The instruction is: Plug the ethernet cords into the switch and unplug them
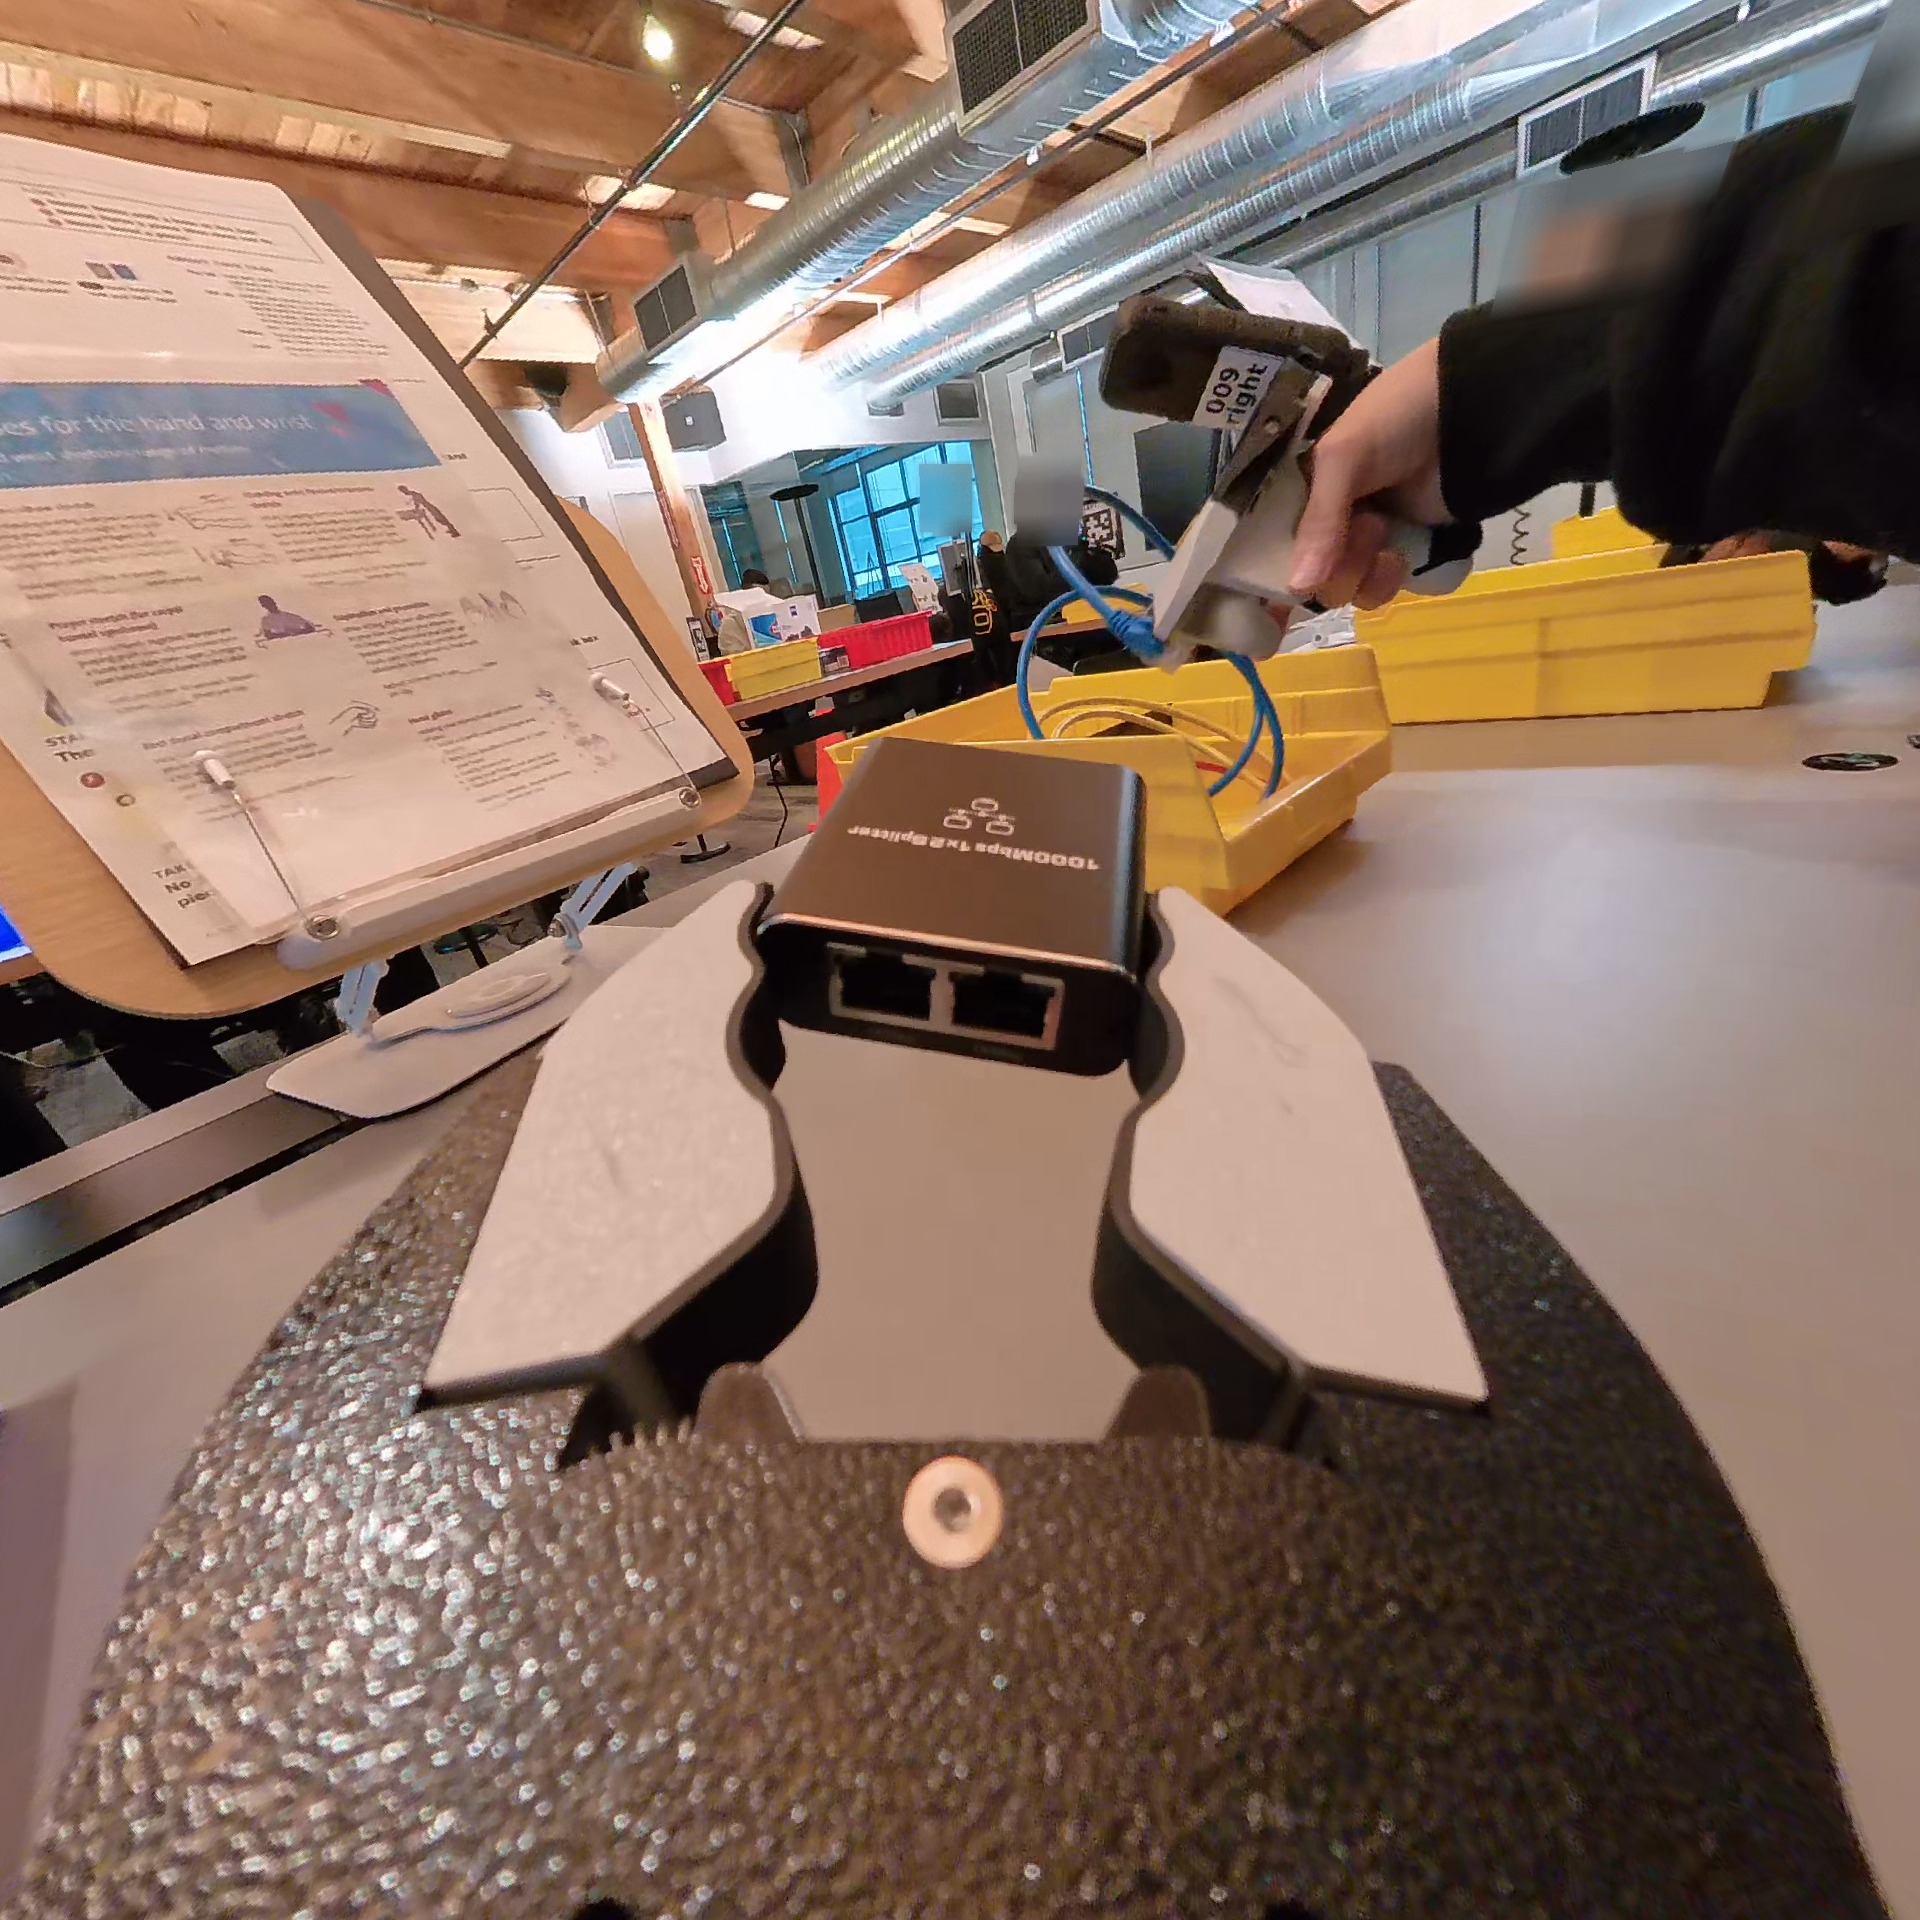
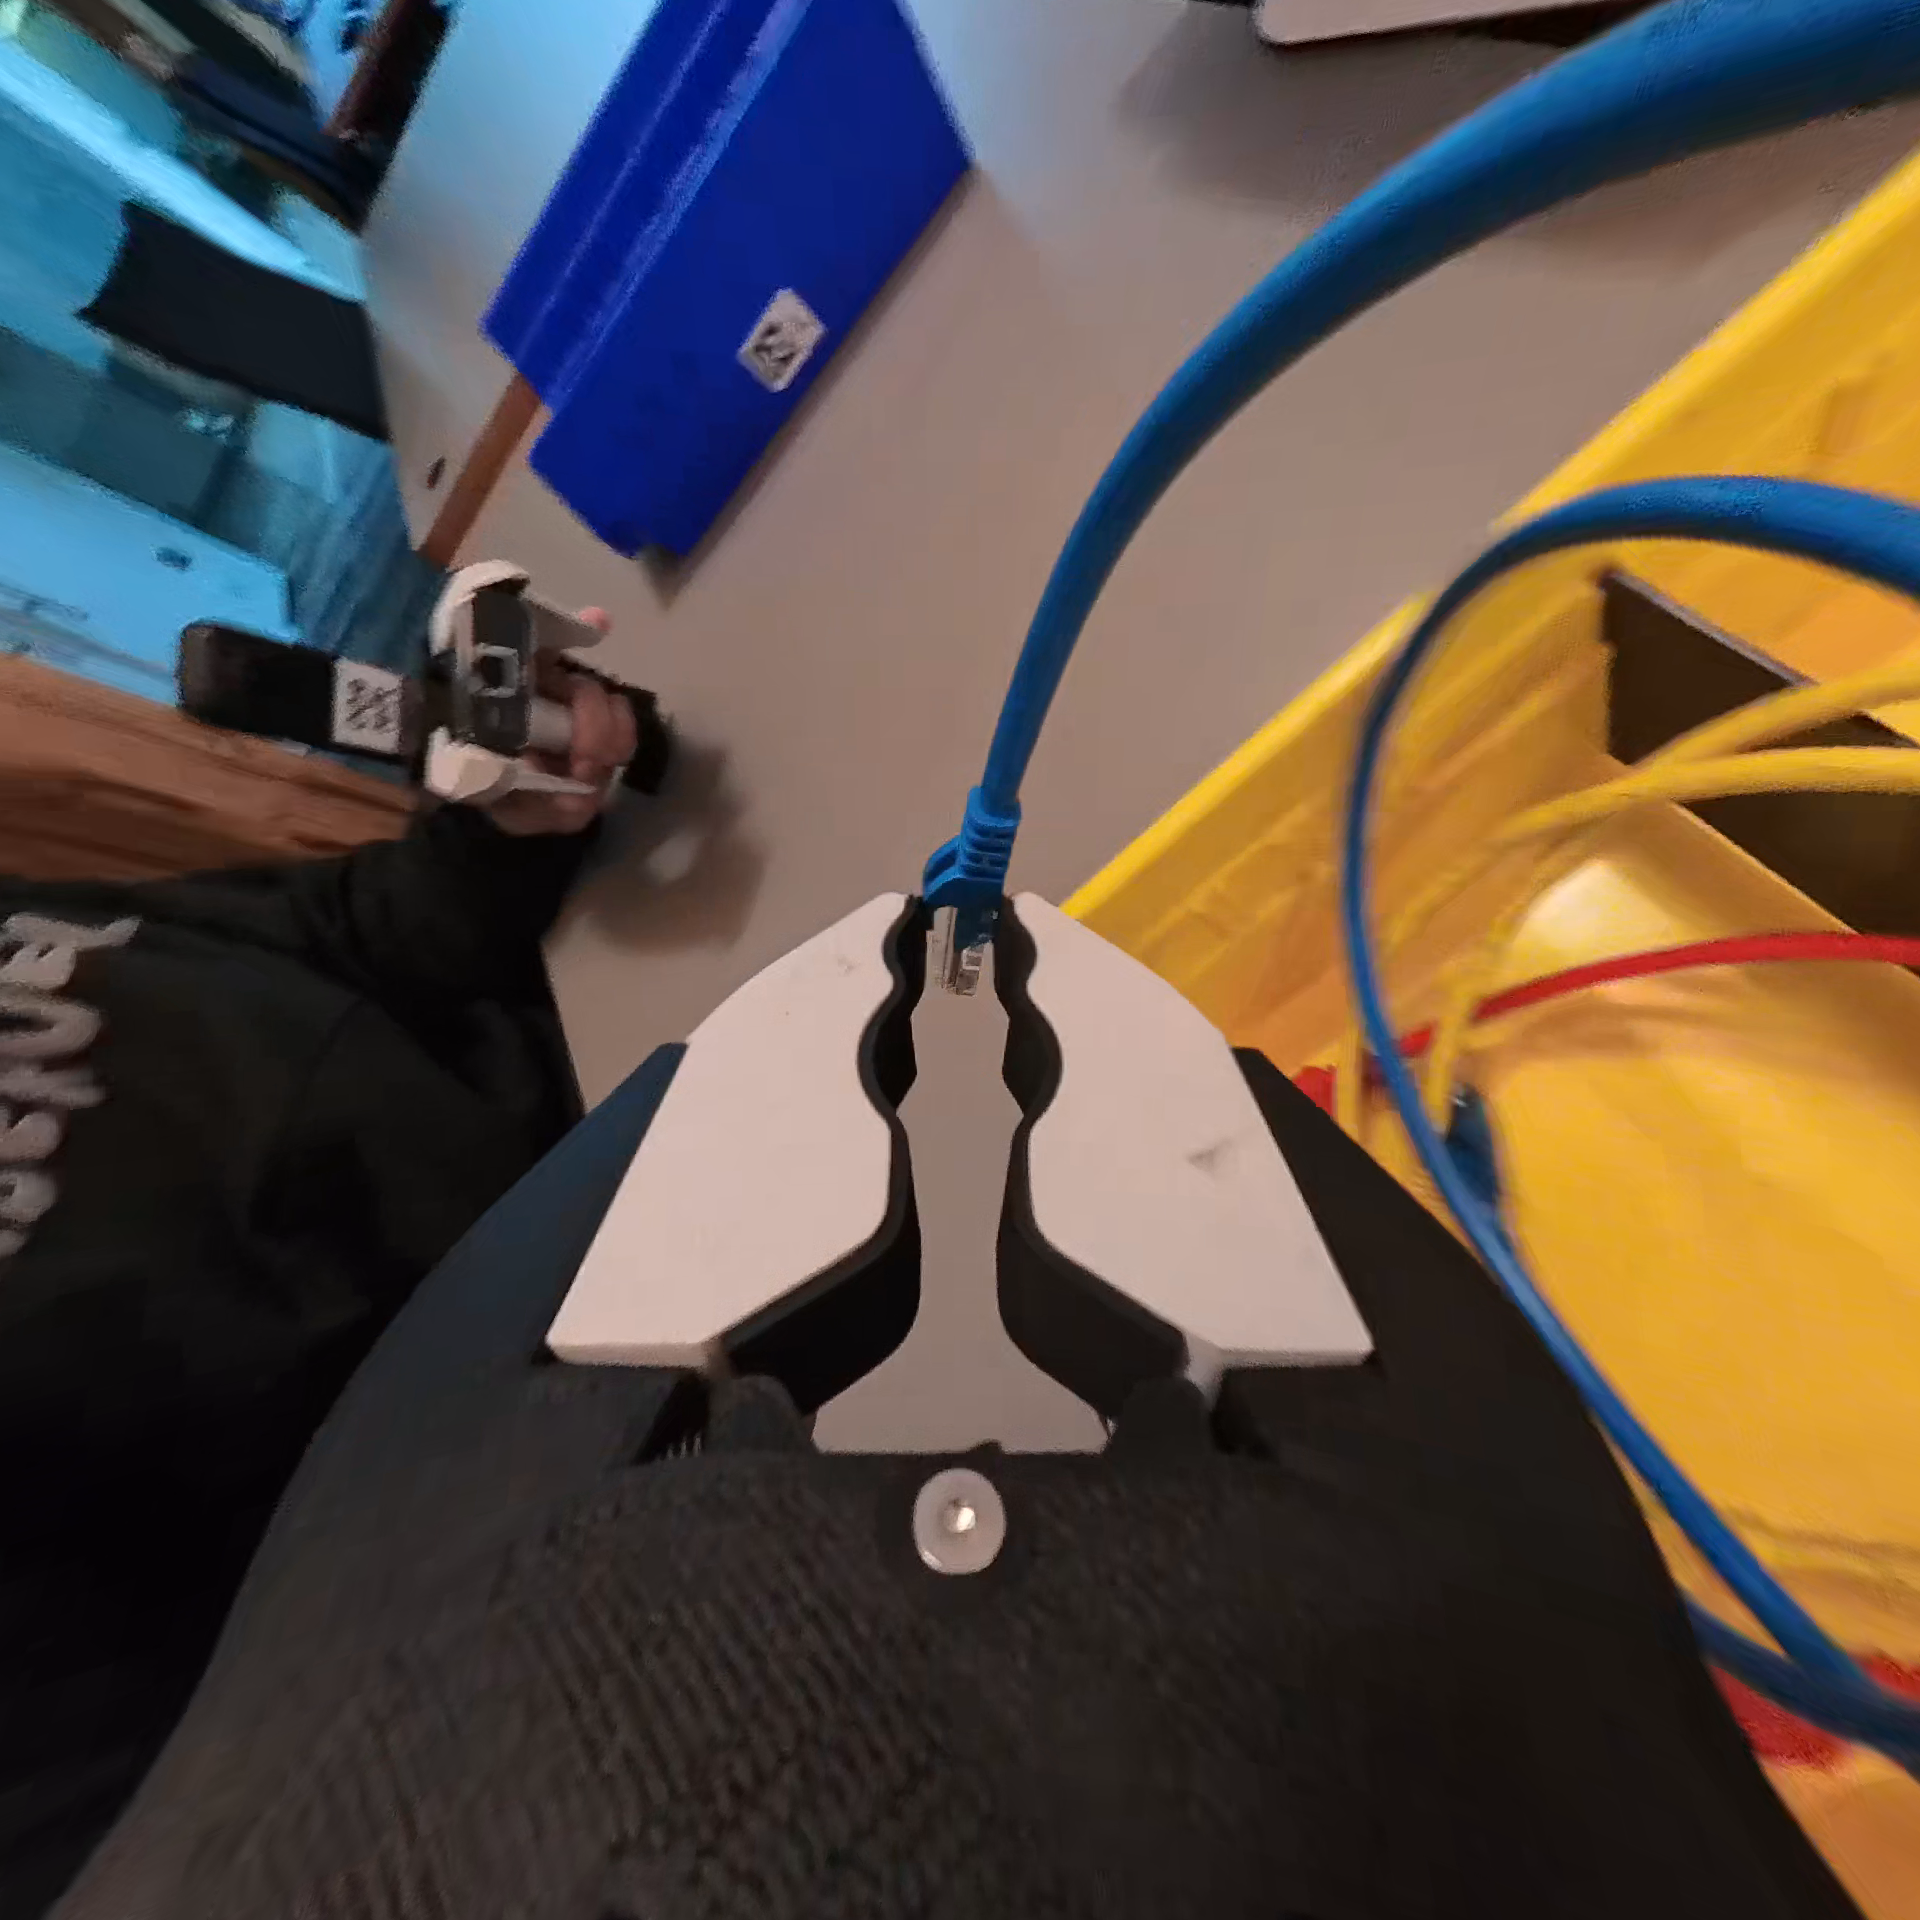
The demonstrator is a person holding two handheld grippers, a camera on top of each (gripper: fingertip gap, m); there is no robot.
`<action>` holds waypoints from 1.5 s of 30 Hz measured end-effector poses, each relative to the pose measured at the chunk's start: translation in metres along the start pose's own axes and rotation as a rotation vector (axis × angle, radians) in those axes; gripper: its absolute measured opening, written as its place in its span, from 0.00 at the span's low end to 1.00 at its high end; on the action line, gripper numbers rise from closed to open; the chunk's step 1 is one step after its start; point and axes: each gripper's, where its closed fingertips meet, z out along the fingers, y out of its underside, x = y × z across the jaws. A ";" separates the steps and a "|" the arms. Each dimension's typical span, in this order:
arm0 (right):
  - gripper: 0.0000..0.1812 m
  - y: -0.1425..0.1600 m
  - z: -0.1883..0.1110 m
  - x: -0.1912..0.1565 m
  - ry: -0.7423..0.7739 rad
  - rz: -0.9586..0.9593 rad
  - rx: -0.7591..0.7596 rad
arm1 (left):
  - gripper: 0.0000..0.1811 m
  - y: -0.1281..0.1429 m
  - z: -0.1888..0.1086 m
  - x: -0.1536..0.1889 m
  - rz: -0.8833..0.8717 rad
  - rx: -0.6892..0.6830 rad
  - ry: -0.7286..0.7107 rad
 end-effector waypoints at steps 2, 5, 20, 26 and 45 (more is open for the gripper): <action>0.07 0.003 -0.001 0.024 0.121 0.050 -0.022 | 0.36 0.000 0.001 0.002 -0.008 0.001 0.010; 0.07 0.027 -0.003 0.071 0.345 0.102 -0.134 | 0.36 0.000 0.001 0.003 -0.004 0.000 0.013; 0.43 0.036 -0.022 0.012 0.291 -0.030 -0.280 | 0.36 -0.002 0.001 0.004 -0.003 0.007 0.028; 0.41 0.013 0.069 -0.121 -0.162 -0.100 -0.052 | 0.36 -0.009 0.001 0.024 0.038 0.055 0.124; 0.15 0.061 0.195 -0.207 -0.521 -0.016 -0.261 | 0.37 -0.010 0.001 0.051 0.143 0.090 0.220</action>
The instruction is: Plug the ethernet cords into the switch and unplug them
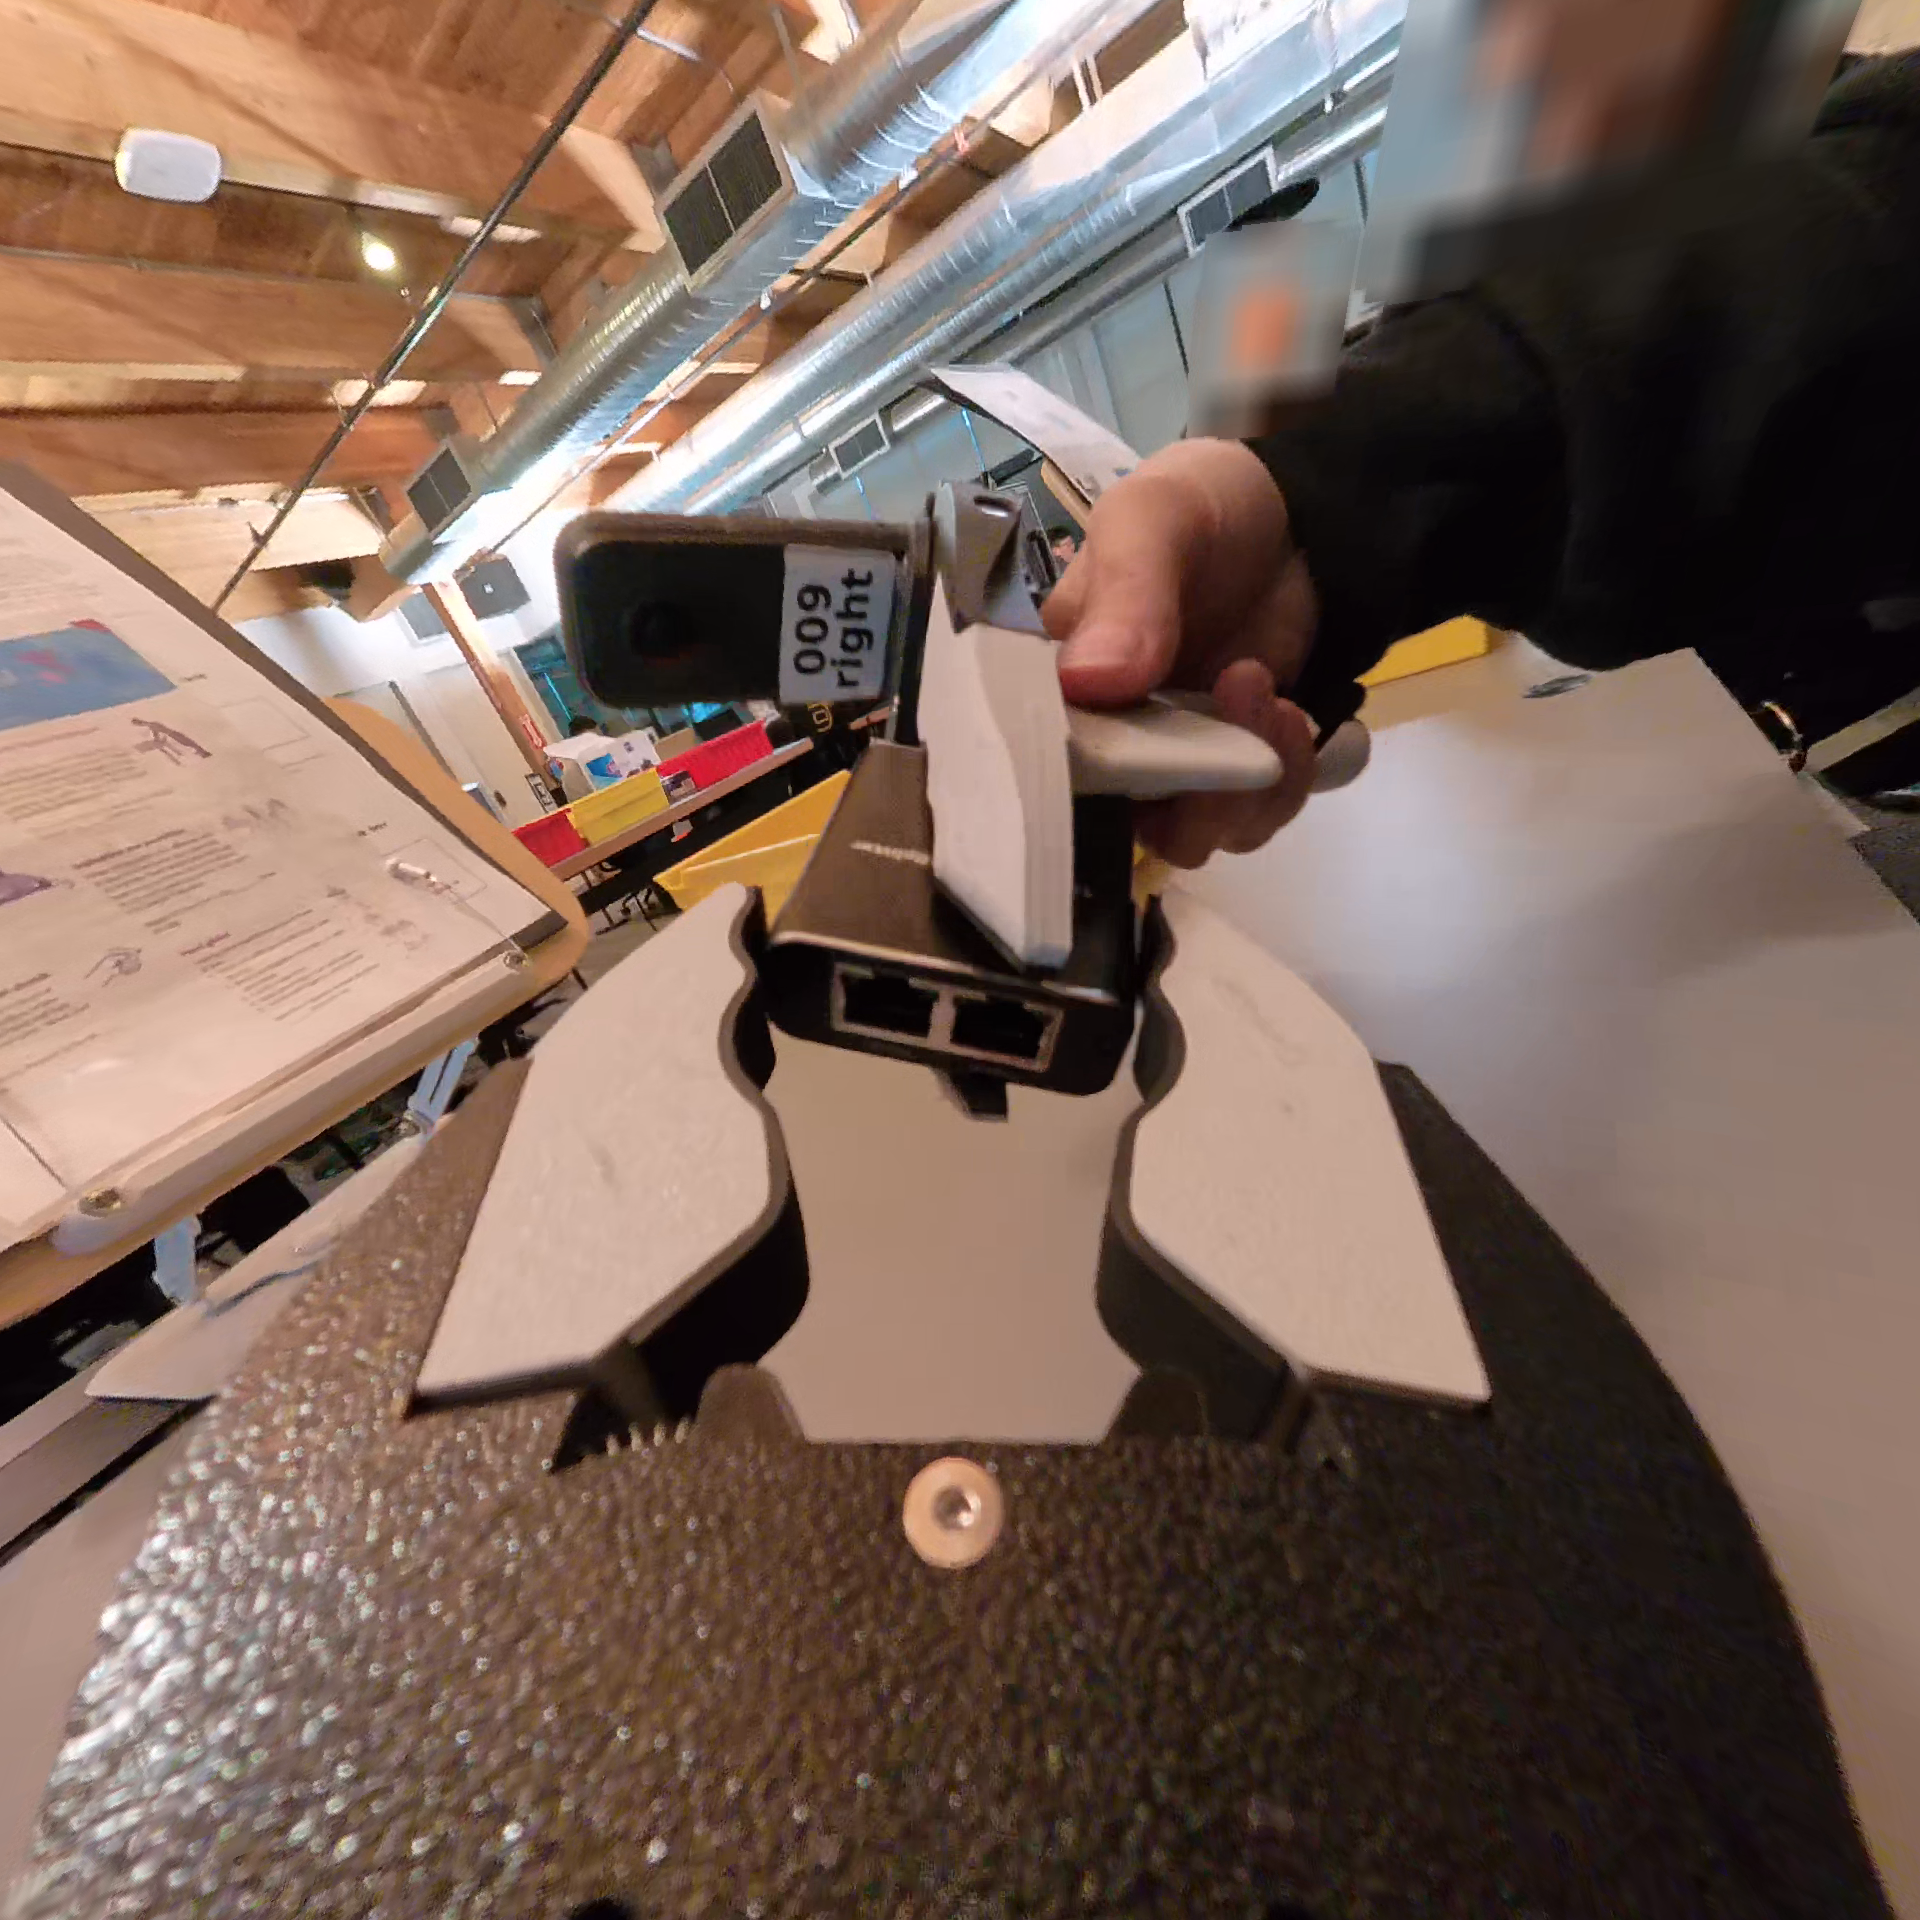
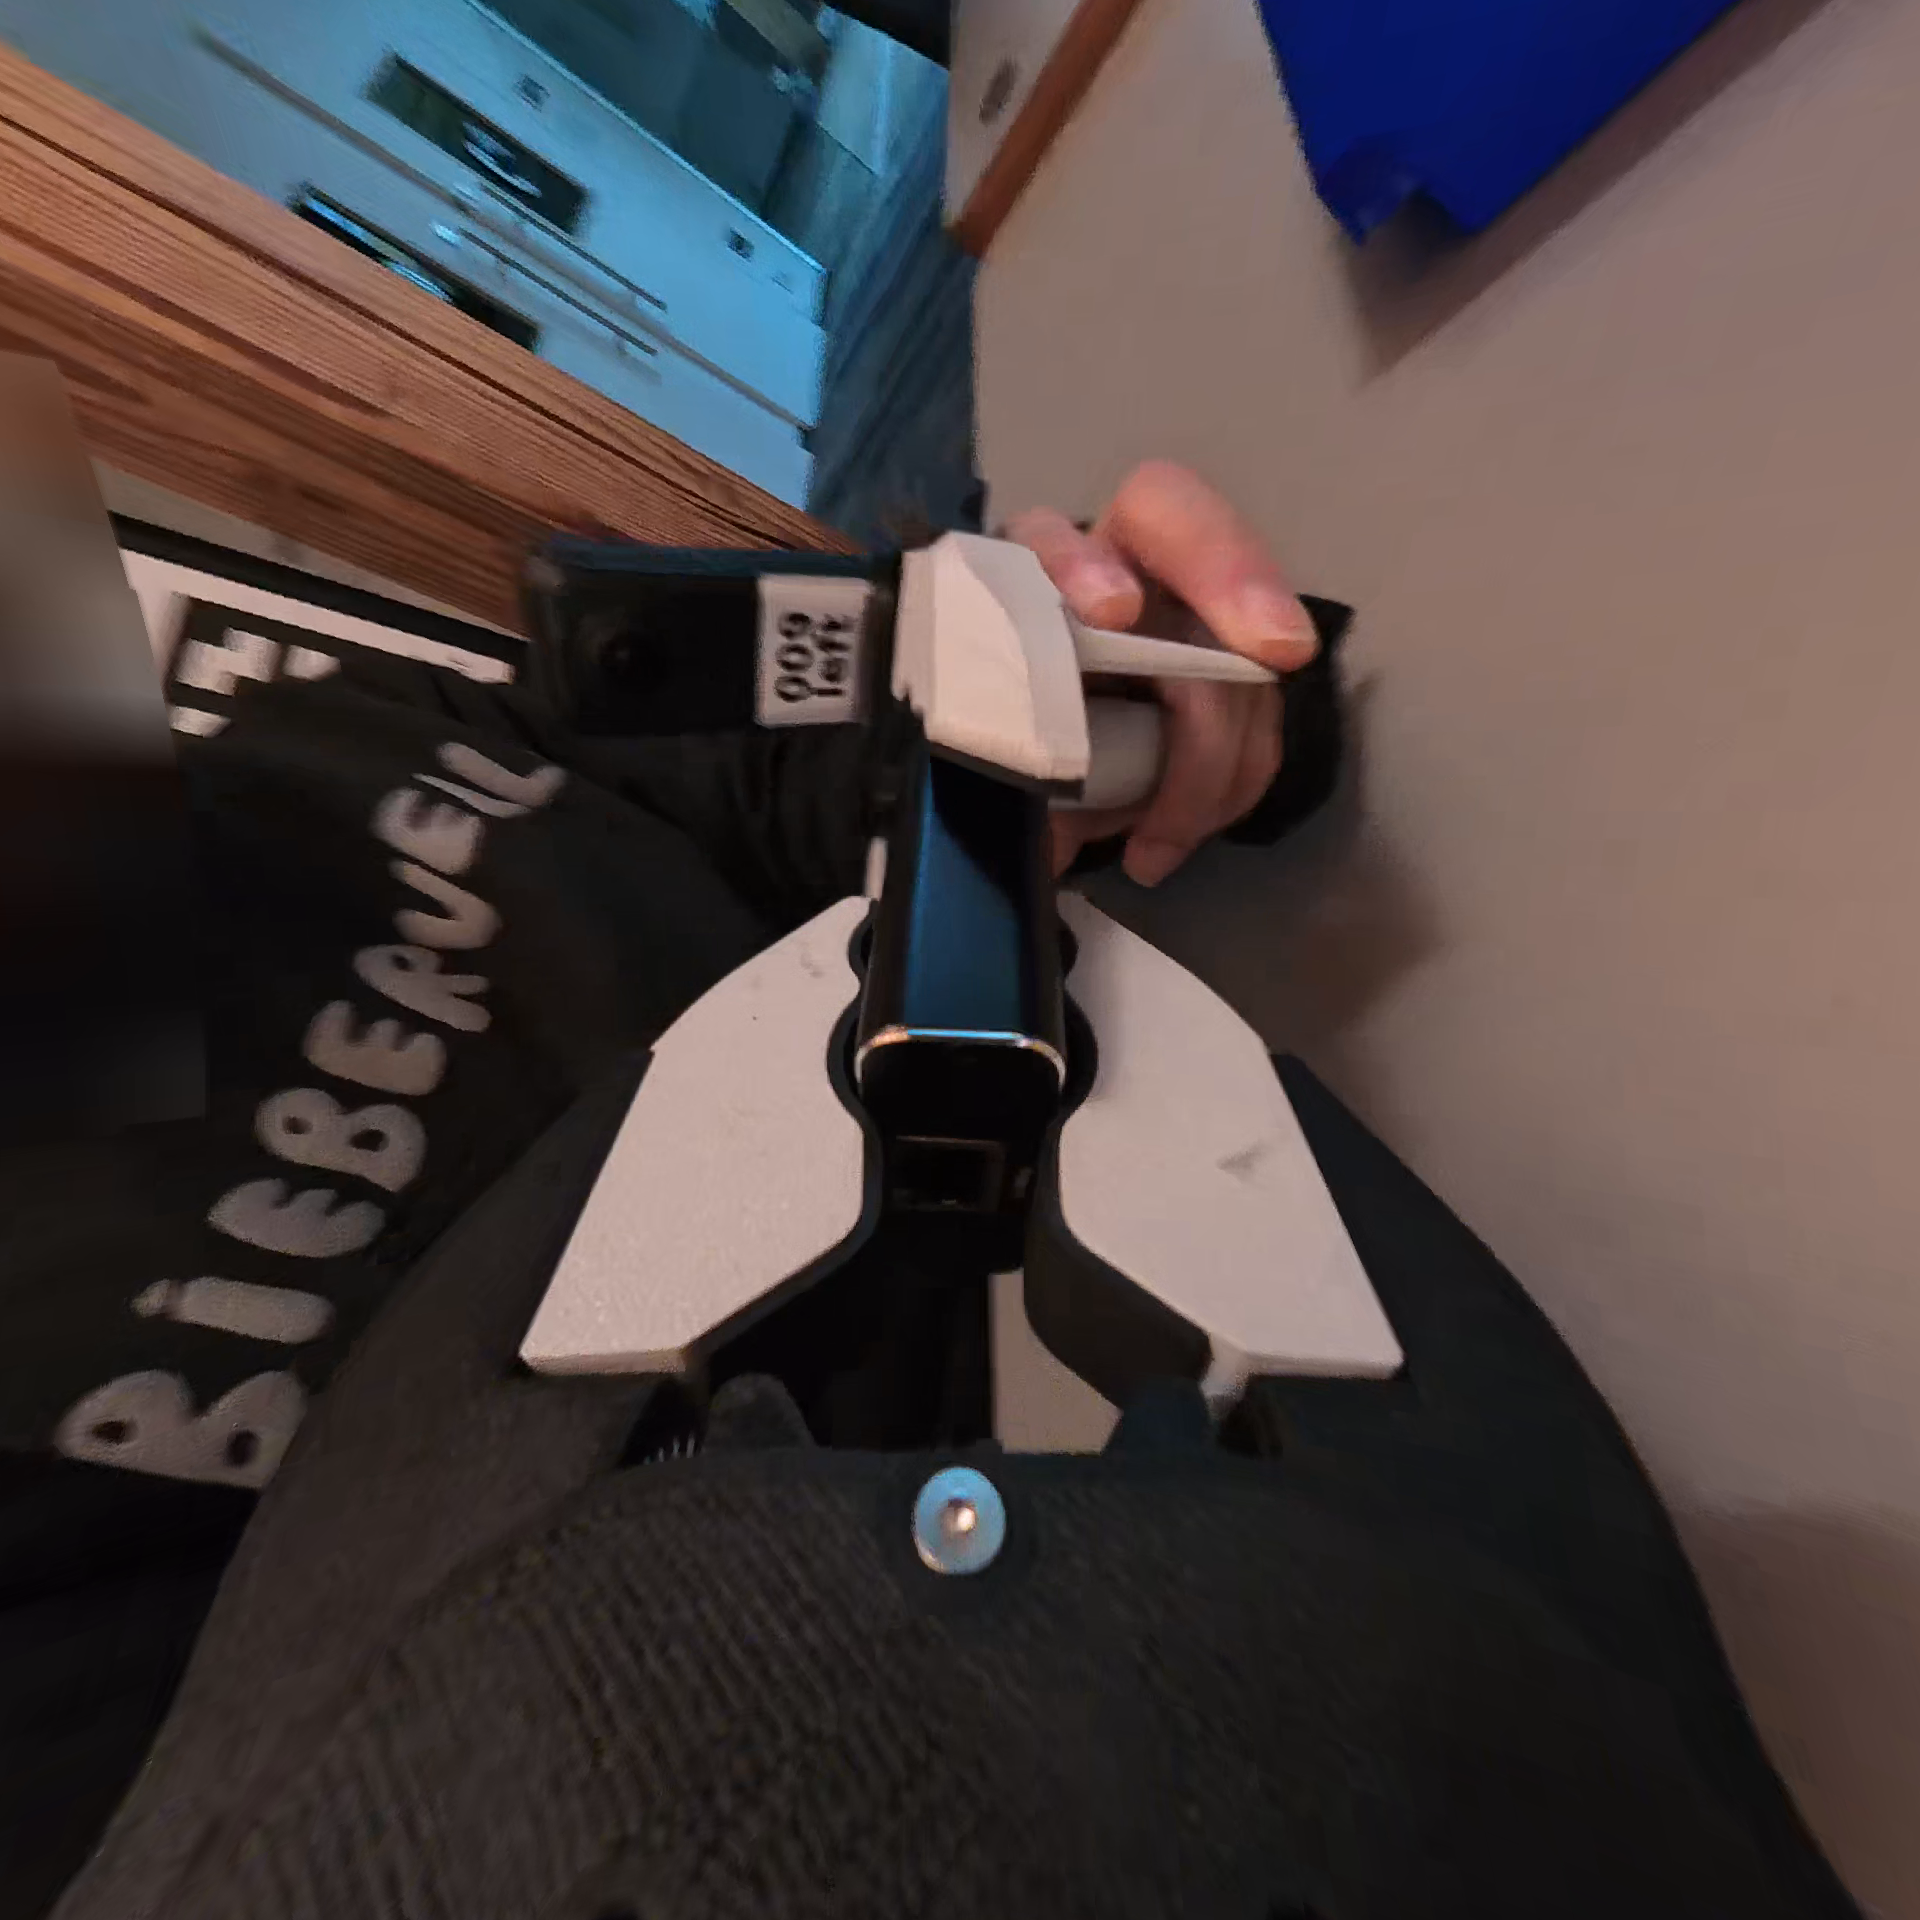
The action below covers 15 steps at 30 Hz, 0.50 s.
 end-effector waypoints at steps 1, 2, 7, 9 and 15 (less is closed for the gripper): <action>0.15 0.002 -0.005 0.007 0.065 -0.032 -0.032 | 0.41 0.000 0.001 -0.001 -0.015 0.000 -0.007; 0.15 0.000 -0.014 0.012 0.131 -0.063 -0.052 | 0.44 0.002 0.001 -0.002 -0.029 -0.007 -0.014; 0.15 -0.043 -0.131 0.064 0.718 -0.183 -0.110 | 0.46 0.004 0.000 -0.009 -0.103 -0.021 -0.031; 0.15 -0.061 -0.211 0.091 1.062 -0.253 -0.214 | 0.45 0.004 -0.001 -0.010 -0.105 -0.018 -0.039; 0.16 -0.064 -0.374 0.150 1.549 -0.253 -0.709 | 0.43 0.007 0.000 -0.011 -0.130 -0.031 -0.041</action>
